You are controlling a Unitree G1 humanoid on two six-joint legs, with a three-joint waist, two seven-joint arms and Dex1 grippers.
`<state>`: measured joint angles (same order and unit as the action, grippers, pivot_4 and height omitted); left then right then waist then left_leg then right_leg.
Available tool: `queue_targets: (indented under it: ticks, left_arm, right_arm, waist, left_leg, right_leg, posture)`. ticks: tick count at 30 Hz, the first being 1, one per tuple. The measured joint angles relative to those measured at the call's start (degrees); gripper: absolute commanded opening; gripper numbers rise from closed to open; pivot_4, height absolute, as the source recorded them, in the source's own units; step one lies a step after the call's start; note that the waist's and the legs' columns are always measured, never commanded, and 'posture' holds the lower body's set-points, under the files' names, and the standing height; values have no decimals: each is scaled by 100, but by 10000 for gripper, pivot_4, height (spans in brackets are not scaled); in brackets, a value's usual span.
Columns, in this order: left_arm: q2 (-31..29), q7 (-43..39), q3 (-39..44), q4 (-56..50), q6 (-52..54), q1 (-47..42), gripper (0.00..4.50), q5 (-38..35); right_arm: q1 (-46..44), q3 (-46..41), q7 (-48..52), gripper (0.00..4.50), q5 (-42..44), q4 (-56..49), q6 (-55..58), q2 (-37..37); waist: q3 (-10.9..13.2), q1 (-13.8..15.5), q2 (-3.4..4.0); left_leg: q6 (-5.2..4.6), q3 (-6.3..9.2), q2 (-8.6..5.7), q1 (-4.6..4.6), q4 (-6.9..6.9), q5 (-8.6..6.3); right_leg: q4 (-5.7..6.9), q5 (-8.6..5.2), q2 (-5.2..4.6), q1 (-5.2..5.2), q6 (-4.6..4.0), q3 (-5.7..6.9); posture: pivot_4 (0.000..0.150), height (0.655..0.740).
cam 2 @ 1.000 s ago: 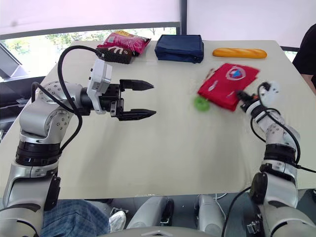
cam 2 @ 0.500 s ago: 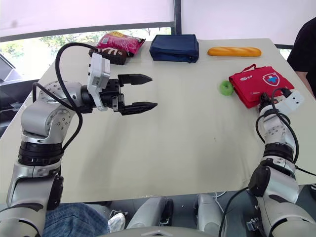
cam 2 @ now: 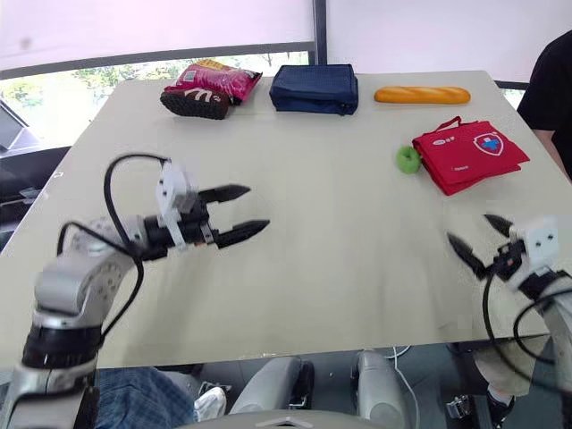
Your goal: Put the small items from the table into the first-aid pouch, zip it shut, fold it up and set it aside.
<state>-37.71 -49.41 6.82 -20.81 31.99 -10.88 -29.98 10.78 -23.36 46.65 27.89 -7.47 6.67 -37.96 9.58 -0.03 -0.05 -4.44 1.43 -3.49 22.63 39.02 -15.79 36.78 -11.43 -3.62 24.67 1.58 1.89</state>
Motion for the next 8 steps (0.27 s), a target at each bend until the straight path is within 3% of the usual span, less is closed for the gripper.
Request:
queue_targets:
  ticks: [3,8]
  left_arm:
    - [153,295,251,-242,-158,925,45000,75]
    - [232,332,888,-599,-775,2529,45000,189]
  right_arm:
    - [561,-322,611,44561,228,-6,-75,-155]
    - [773,-849,1539,44561,715,95,-258,-295]
  waist:
    - [2,49,-1]
    - [2,108,-3]
  left_leg:
    - [-11,-3,2,3,1,-8]
    - [-28,-5,8,2,0,-20]
  right_leg:
    - [-9,0,-5,2,0,-2]
    - [-11,-15,-8,1,-25,2]
  posture:
    - [1500,7395]
    - [1500,7395]
